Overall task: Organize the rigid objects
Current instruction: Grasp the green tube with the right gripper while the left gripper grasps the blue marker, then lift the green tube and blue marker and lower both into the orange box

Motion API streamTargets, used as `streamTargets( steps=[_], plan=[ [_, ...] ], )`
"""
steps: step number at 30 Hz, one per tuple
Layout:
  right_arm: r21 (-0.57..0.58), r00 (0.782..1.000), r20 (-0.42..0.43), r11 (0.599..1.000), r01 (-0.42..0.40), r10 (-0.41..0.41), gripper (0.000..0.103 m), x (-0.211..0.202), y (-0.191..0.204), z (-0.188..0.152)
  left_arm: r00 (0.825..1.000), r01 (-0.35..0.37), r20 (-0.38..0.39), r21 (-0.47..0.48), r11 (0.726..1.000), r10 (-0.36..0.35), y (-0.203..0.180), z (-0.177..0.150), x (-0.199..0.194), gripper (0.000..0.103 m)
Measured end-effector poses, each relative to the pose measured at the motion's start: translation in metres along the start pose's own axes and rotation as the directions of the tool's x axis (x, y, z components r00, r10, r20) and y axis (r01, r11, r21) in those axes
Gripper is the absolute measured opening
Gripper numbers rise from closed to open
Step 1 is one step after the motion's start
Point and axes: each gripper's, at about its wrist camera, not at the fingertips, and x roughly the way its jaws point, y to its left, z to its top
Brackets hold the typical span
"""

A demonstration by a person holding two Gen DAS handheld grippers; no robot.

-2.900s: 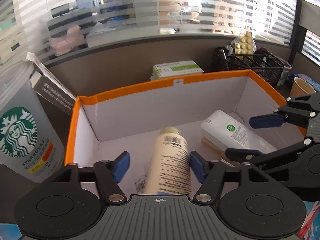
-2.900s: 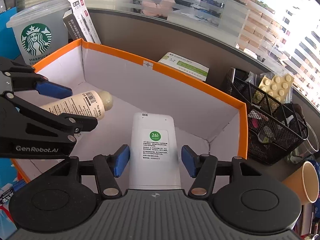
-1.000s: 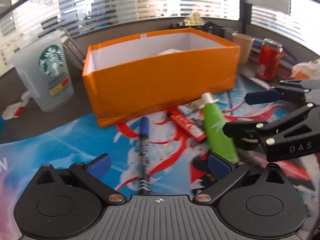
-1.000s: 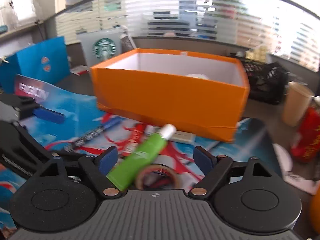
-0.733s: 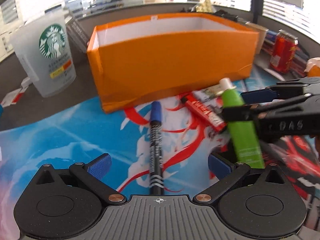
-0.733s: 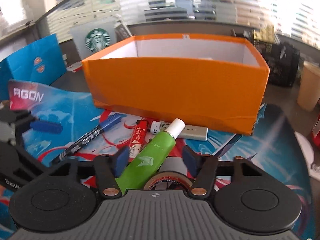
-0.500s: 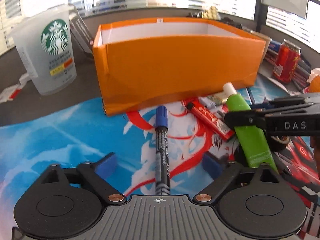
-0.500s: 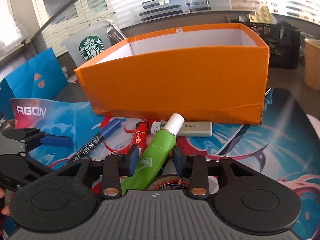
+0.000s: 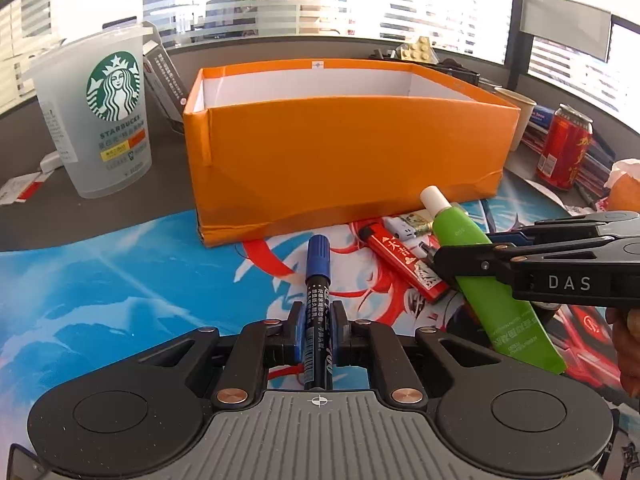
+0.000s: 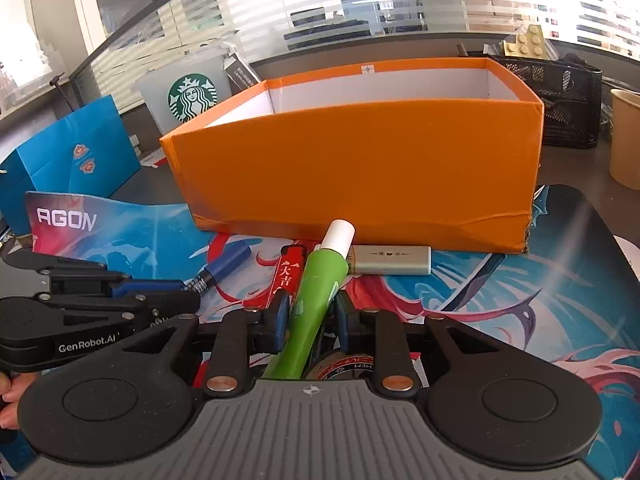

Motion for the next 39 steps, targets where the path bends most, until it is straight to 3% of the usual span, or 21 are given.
streamTargets(
  steps=[13, 39],
  plan=[
    [-0.026, 0.996, 0.068, 0.999, -0.046, 0.048, 0.015, -0.023, 0.013, 0.010, 0.995, 0.003, 0.098, -0.004, 1.000, -0.003, -0.003, 0.018, -0.038, 0.010],
    [-0.076, 0.977, 0.206, 0.996, -0.035, 0.050, 0.015, -0.070, 0.026, 0.054, 0.978, 0.013, 0.209, 0.017, 1.000, -0.016, -0.011, 0.068, -0.081, 0.010]
  ],
)
